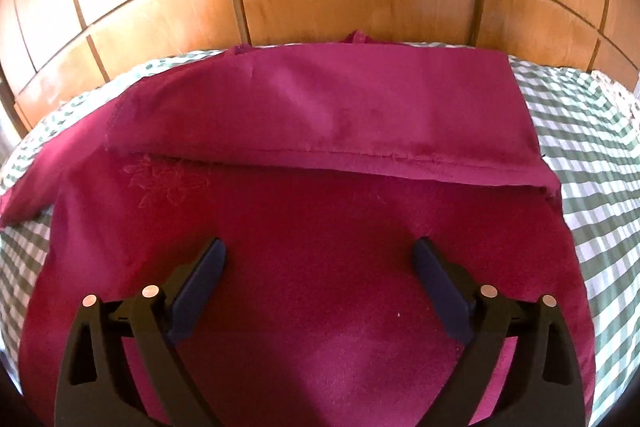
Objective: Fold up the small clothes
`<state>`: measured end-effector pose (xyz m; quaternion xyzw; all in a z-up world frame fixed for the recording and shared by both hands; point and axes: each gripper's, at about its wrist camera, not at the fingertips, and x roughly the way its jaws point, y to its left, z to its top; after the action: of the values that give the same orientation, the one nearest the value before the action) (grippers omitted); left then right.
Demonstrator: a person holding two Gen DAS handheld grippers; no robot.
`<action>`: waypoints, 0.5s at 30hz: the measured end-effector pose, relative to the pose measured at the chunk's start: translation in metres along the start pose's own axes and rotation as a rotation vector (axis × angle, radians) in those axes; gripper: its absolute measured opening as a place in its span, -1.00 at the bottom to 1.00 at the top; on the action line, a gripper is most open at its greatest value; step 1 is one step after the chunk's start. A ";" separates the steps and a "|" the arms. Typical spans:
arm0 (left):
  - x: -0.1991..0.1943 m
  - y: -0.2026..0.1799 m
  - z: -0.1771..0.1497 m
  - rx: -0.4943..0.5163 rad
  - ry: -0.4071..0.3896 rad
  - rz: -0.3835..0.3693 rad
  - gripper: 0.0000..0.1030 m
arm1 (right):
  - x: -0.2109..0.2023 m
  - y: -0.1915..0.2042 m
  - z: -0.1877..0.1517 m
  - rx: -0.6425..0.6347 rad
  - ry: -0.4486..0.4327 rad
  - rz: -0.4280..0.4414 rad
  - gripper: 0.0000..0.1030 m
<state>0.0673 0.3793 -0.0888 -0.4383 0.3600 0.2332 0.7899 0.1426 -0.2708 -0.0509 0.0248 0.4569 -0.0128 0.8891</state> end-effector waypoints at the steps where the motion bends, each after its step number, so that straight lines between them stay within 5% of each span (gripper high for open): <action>1: -0.005 -0.011 -0.002 0.031 -0.011 -0.025 -0.85 | 0.000 0.000 -0.001 -0.002 -0.001 -0.002 0.85; 8: -0.052 -0.130 -0.061 0.373 -0.038 -0.279 -0.85 | 0.002 0.002 -0.003 -0.012 -0.004 -0.011 0.87; 15: -0.045 -0.223 -0.170 0.643 0.106 -0.417 -0.84 | 0.002 0.000 -0.003 -0.004 -0.007 0.003 0.87</action>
<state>0.1292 0.1176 0.0025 -0.2434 0.3581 -0.0803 0.8978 0.1414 -0.2709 -0.0538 0.0236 0.4540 -0.0106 0.8906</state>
